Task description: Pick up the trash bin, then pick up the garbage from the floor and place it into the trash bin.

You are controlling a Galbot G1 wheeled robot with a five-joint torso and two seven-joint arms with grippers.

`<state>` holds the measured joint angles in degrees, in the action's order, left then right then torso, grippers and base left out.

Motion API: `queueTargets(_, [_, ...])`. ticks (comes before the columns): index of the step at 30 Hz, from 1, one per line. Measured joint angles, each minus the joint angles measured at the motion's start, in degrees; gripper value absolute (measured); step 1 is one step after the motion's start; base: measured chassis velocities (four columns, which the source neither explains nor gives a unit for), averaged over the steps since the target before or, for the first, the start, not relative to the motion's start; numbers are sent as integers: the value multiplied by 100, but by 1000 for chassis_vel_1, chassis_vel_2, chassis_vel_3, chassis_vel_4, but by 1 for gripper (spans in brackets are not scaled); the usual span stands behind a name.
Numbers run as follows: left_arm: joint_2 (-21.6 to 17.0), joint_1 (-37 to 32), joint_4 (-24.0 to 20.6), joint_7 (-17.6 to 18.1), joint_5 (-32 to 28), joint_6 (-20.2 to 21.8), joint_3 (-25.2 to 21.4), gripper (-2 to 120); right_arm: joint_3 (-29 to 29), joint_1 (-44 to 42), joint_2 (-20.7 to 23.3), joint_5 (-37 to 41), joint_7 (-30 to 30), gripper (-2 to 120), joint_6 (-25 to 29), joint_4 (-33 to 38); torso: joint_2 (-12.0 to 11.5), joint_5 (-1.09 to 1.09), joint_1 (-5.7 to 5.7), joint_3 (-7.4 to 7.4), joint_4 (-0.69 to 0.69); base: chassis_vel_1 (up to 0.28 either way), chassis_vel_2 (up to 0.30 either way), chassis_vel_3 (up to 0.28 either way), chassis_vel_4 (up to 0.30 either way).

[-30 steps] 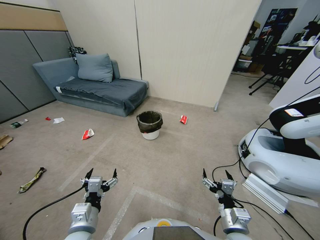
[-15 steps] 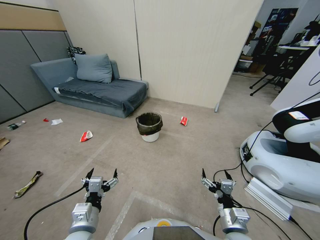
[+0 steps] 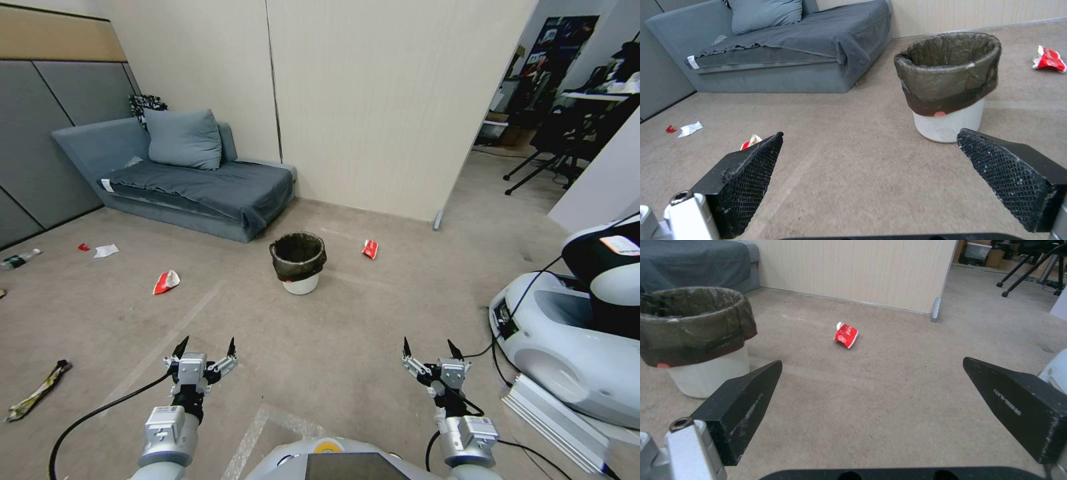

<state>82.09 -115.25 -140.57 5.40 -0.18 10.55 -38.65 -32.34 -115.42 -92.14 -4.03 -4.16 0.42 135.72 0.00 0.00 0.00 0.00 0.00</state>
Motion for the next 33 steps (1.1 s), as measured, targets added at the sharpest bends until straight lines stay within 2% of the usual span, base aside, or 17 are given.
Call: queueTargets(33, [-44,-27,-36,25,-20,-32,2,100,11,0,0,-30,11,100,65,-46,0,-1,0,0,1,-145,147,144,-146])
